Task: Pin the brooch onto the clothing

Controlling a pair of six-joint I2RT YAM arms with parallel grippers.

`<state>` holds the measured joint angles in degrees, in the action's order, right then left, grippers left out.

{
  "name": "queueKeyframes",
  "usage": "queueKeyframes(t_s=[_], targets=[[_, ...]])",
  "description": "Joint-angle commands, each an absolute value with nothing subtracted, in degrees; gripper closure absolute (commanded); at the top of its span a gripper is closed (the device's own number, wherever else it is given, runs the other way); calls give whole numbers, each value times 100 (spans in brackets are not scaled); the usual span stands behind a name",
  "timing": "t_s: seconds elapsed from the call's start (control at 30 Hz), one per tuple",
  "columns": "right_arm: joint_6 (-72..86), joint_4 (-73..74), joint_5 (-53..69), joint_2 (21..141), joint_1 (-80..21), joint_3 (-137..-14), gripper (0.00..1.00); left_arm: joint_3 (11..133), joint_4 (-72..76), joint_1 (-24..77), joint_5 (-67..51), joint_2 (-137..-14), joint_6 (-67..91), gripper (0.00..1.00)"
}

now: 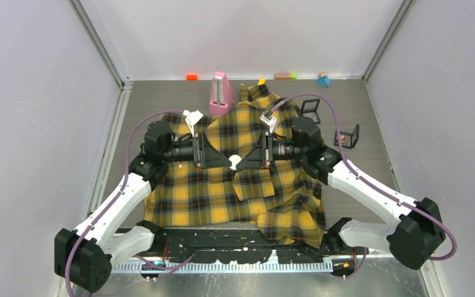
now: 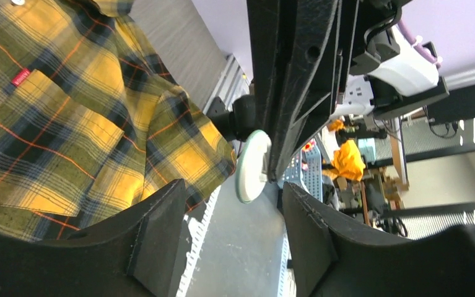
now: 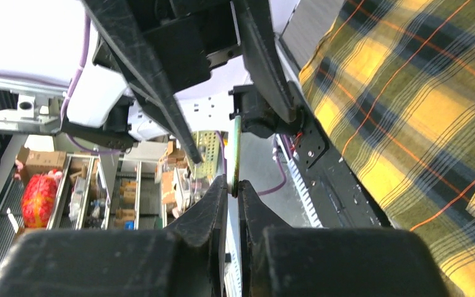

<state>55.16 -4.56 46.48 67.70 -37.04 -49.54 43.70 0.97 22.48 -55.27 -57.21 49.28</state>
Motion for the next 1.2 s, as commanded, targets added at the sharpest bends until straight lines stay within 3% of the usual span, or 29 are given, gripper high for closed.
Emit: queueKeyframes(t_s=[0.0, 0.5, 0.67, 0.73, 0.8, 0.9, 0.97, 1.17], targets=[[5329, -295, 5042, 6528, -3812, -5139, 99, 4563, 245, 2228, -6271, -5824, 4651, 42], [5053, -123, 5043, 6897, -3965, -5537, 99, 4387, 280, 2241, -6383, -5723, 4671, 72], [4976, -53, 4990, 6969, -3990, -5588, 99, 4373, 483, 2241, -6426, -5675, 4812, 98], [4836, 160, 4723, 6949, -3984, -5627, 94, 4397, 496, 2241, -6367, -5648, 4808, 100], [4666, 380, 4347, 6845, -3982, -5658, 81, 4458, 501, 2234, -6250, -5682, 4772, 100], [4449, 552, 3744, 6572, -3937, -5660, 48, 4608, 574, 2232, -5962, -5794, 4712, 100], [4371, 456, 3332, 6320, -3911, -5630, 35, 4797, 678, 2232, -5815, -5905, 4699, 100], [4480, -827, 2147, 5459, -3876, -4942, 26, 5434, 569, 2224, -5707, -6499, 4533, 100]])
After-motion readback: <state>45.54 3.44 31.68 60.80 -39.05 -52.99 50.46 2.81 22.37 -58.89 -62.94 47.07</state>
